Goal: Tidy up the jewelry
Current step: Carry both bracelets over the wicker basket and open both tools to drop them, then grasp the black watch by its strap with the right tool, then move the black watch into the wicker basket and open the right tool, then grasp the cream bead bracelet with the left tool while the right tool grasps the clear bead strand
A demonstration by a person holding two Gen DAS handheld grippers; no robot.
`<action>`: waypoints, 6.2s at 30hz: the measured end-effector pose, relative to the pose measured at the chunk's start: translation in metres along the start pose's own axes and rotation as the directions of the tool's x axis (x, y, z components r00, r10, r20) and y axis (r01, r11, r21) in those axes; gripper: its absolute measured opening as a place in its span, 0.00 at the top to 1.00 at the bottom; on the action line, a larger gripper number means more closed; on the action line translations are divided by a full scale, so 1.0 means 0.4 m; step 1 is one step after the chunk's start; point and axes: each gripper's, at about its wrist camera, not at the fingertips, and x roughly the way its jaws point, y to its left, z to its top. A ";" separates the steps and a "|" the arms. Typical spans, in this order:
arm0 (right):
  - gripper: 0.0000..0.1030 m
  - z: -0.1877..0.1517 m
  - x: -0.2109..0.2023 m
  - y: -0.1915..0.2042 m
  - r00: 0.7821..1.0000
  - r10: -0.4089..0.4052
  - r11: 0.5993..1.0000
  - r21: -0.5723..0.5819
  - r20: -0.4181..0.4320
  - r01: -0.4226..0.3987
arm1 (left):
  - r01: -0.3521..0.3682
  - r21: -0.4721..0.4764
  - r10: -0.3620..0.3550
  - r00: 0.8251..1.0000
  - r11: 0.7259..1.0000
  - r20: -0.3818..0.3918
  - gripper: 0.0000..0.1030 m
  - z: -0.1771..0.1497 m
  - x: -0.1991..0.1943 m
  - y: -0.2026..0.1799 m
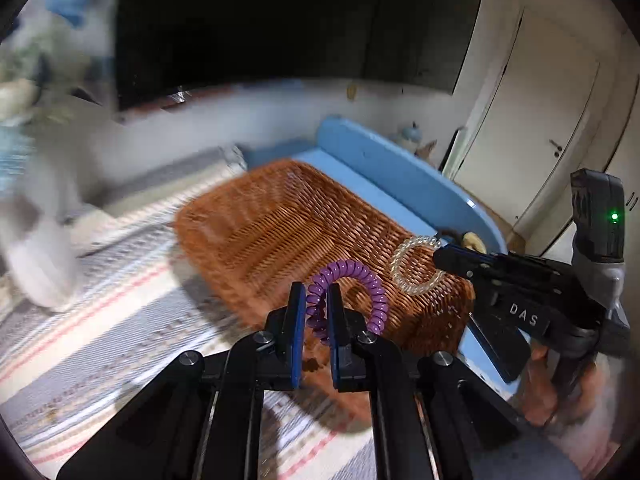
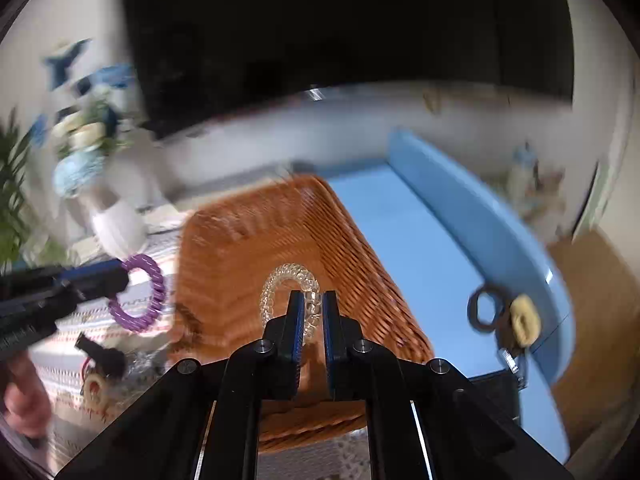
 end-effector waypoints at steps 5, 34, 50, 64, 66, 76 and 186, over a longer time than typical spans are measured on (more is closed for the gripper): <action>0.91 -0.013 0.071 -0.036 0.997 0.001 1.000 0.005 -0.072 0.000 | -0.023 0.021 0.025 0.997 1.000 -0.068 0.92 -0.014 0.114 -0.032; 0.73 -0.126 -0.168 0.423 0.965 0.261 0.933 -0.255 -0.006 -0.253 | -0.196 -0.298 0.278 0.924 0.934 0.263 0.45 -0.389 -0.659 0.443; 0.73 -0.179 -0.007 0.520 0.947 0.283 0.886 -0.335 -0.154 -0.319 | -0.244 -0.147 0.242 0.970 0.959 -0.030 0.45 -0.409 -0.305 0.610; 0.46 -0.192 0.121 0.614 0.922 0.312 0.705 -0.594 -0.231 -0.387 | -0.232 0.031 0.234 0.964 0.972 -0.125 0.49 -0.396 -0.143 0.649; 0.46 -0.193 0.130 0.620 0.919 0.315 0.687 -0.611 -0.238 -0.394 | -0.231 0.039 0.234 0.965 0.972 -0.115 0.60 -0.391 -0.136 0.646; 0.46 -0.203 0.194 0.650 0.918 0.291 0.648 -0.650 -0.270 -0.396 | -0.238 0.092 0.246 0.964 0.967 -0.100 0.91 -0.379 -0.118 0.621; 0.75 -0.295 0.113 0.552 0.919 0.228 0.881 -0.334 -0.322 -0.336 | 0.039 0.040 -0.034 0.994 0.998 -0.105 0.64 -0.396 -0.145 0.389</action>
